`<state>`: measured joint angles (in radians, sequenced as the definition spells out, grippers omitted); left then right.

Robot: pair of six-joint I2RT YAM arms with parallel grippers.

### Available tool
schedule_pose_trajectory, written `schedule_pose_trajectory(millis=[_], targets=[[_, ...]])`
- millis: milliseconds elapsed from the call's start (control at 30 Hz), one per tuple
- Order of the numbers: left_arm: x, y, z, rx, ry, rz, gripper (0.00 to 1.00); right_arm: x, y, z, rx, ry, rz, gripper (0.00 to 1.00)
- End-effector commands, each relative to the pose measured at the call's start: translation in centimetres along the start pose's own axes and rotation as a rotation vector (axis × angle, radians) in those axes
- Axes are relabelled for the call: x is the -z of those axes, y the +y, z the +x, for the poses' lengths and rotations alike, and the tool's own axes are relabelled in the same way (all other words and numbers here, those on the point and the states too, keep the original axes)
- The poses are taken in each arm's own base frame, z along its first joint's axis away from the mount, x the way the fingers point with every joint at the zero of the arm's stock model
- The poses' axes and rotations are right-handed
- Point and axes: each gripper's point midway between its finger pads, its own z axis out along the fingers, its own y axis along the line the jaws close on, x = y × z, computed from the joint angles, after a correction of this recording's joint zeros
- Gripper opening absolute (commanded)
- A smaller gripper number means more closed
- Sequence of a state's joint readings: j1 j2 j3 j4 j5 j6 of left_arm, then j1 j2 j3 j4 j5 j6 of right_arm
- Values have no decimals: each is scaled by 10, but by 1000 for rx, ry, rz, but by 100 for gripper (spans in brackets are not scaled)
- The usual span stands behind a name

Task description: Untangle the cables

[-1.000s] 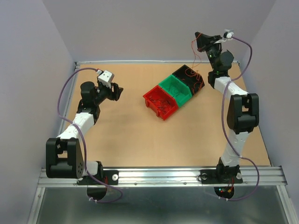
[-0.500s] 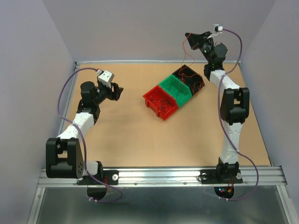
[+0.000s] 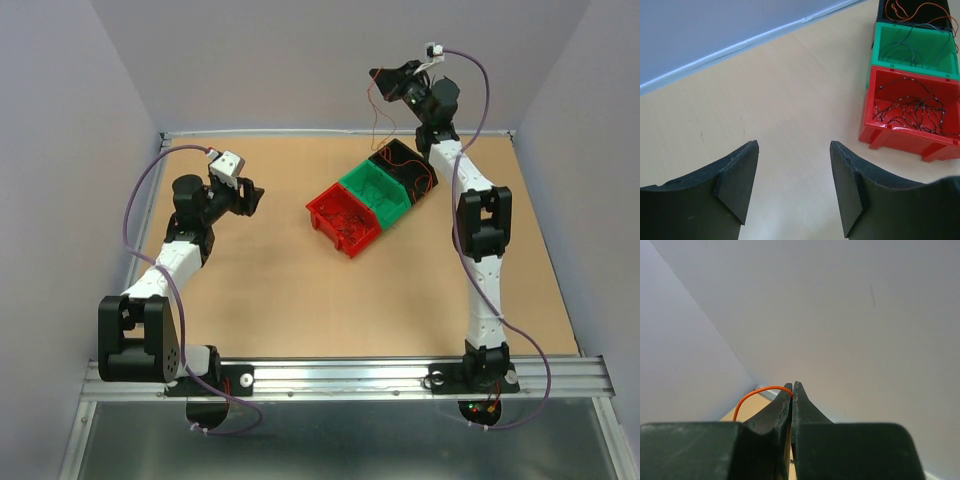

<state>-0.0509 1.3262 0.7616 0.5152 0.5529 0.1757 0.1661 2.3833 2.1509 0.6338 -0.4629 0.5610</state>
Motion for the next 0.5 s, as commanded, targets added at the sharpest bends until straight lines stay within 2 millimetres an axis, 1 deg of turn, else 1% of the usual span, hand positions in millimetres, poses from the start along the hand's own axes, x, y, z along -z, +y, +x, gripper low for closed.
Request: schedule_pose_trajectory(millis=[0, 200, 233, 300, 400, 467], targets=[[1, -2, -38, -64, -90, 18, 70, -12, 3, -38, 47, -65, 15, 1], [2, -7, -38, -62, -92, 36, 70, -13, -4, -51, 36, -117, 69, 0], [1, -8, -38, -62, -92, 39, 70, -12, -5, -50, 19, -117, 74, 0], [2, -8, -38, -62, -94, 41, 70, -14, -2, -49, -7, -116, 65, 0], [2, -10, -37, -64, -93, 44, 70, -12, -4, -40, -52, -100, 71, 0], [2, -11, -38, -66, -93, 48, 70, -5, -9, -31, -69, -76, 106, 1]])
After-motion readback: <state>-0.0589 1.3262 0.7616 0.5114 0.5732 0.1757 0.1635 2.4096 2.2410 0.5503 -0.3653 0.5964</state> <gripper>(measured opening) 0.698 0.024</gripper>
